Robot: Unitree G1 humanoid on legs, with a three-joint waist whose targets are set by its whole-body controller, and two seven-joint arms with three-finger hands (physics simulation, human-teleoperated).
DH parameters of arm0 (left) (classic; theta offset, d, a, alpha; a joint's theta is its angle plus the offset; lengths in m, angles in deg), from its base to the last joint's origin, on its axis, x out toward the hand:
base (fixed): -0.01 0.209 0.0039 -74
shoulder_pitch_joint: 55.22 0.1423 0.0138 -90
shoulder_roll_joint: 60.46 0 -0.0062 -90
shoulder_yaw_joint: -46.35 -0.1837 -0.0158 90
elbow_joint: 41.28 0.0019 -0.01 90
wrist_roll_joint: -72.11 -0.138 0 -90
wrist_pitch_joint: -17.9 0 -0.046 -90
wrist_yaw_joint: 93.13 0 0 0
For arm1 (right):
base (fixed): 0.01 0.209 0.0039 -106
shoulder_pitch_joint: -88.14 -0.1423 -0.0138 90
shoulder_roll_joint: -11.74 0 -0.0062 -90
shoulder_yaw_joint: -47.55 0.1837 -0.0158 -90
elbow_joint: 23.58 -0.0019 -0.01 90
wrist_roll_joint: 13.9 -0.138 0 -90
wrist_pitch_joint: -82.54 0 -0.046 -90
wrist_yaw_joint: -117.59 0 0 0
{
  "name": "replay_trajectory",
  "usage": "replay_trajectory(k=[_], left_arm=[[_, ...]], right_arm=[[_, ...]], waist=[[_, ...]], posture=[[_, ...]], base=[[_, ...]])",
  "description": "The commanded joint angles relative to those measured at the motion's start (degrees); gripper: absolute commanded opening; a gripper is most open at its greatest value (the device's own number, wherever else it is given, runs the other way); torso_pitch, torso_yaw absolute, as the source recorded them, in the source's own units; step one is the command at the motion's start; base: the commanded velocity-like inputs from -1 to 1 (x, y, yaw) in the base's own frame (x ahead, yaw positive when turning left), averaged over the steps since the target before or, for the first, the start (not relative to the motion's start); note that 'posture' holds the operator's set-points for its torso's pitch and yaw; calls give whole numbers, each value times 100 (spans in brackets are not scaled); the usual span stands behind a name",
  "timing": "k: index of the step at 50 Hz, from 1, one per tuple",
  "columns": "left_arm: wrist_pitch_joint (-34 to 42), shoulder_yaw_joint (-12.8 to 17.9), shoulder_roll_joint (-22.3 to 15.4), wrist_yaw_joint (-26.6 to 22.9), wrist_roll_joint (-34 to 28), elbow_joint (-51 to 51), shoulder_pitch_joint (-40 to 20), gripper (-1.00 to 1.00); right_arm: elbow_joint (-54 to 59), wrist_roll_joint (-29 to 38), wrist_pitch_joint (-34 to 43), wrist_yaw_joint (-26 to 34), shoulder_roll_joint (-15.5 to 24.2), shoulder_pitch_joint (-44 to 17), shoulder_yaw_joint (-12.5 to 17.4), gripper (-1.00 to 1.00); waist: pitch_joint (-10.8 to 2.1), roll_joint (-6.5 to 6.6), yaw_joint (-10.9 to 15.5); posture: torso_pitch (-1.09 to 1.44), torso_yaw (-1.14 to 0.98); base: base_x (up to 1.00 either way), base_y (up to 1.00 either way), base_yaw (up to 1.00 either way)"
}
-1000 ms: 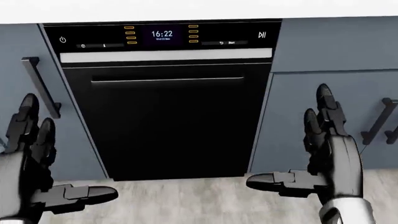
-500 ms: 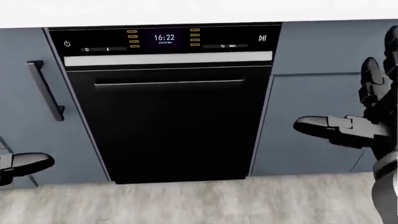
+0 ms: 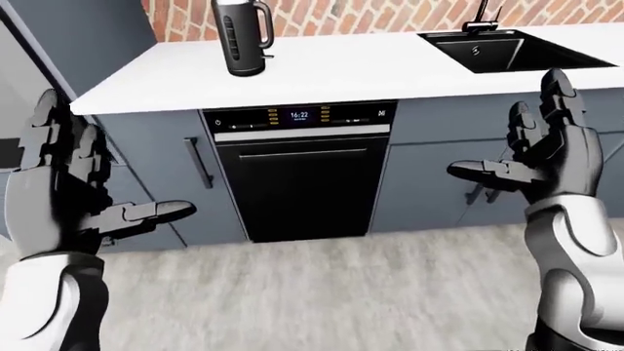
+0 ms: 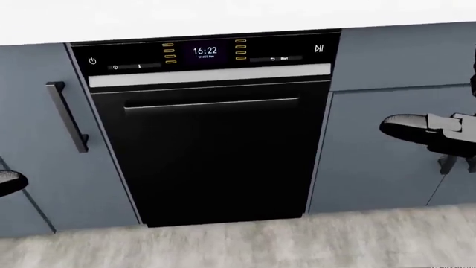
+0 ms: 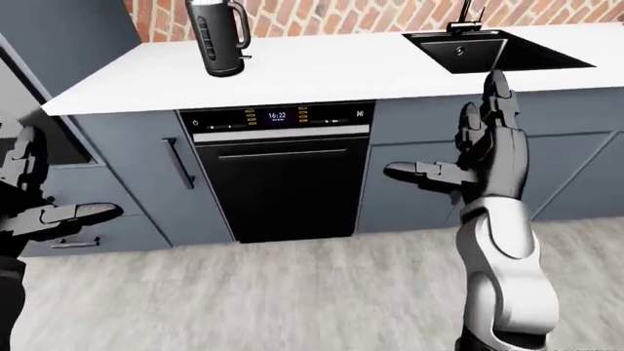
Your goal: Press the button to open the lid of the electric kettle.
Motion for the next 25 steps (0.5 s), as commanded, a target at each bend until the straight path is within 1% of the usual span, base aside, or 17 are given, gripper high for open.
replay_trajectory(k=[1,2,3,4,6,10,14,15,16,17,18,19,20,21,22,23,25], left_arm=[[-122,71,-83,24,-14,-126,-106,100],[-159,70,-76,12,-29,-93,-90,100],[-174,70,-72,6,-36,-80,-80,100],[-146,79,-80,11,-27,-100,-89,100],[-104,72,-86,22,-17,-143,-102,100],[-120,79,-80,18,-18,-124,-99,100],[-139,62,-70,14,-31,-108,-92,100],[-140,54,-68,14,-34,-114,-90,100],[-137,65,-69,11,-28,-117,-89,100],[-120,66,-73,17,-23,-126,-99,100],[-123,73,-65,11,-13,-124,-89,100],[-118,64,-64,20,-13,-123,-98,100],[-108,57,-65,28,-12,-130,-105,100],[-96,64,-68,30,-1,-141,-110,100],[-87,55,-69,39,0,-148,-115,100],[-73,48,-70,47,4,-161,-121,100],[-60,51,-74,53,14,-170,-131,100]], right_arm=[[-176,-24,-148,39,55,-136,-12,100],[-179,-21,-150,39,51,-135,-18,100],[-177,-15,-148,38,50,-137,-23,100],[-178,-19,-137,34,51,-145,-17,100],[-181,-41,-97,11,52,-159,0,100],[-192,-53,-64,3,63,-154,6,100],[-192,-50,-69,6,65,-148,-2,100],[-193,-49,-70,9,65,-144,-2,100],[-197,-52,-66,9,66,-147,2,100],[-203,-62,-52,5,68,-157,8,100],[-195,-60,-57,2,66,-159,3,100],[-207,-68,-45,-3,64,-162,3,100],[-210,-71,-43,-3,66,-162,4,100],[-203,-78,-43,-5,65,-166,10,100],[-203,-79,-44,-3,62,-157,2,100],[-207,-89,-39,-4,56,-155,-1,100],[-220,-100,-23,-9,64,-166,3,100]], waist=[[-67,15,15],[-57,-51,21],[-17,-33,-22],[-44,-39,-5],[-82,-106,-18],[-64,-240,10],[-54,-440,55],[-66,-520,66],[-102,-641,72],[-82,-533,59],[-105,-519,26],[-94,-619,58],[-136,-650,38],[-156,-647,31],[-162,-623,35],[-132,-578,25],[-61,-429,-8]], posture=[[0,0],[0,0],[0,0],[0,0],[0,0],[0,0],[0,0],[0,0],[0,0],[0,0],[0,0],[0,0],[0,0],[0,0],[0,0],[0,0],[0,0]], base=[[18,30,0],[18,30,0],[16,31,0],[17,30,0],[18,31,0],[17,31,0],[18,31,0],[17,31,0],[17,31,0],[18,31,0],[18,31,0],[17,32,0],[18,31,0],[17,31,0],[18,31,0],[18,30,0],[18,29,0]])
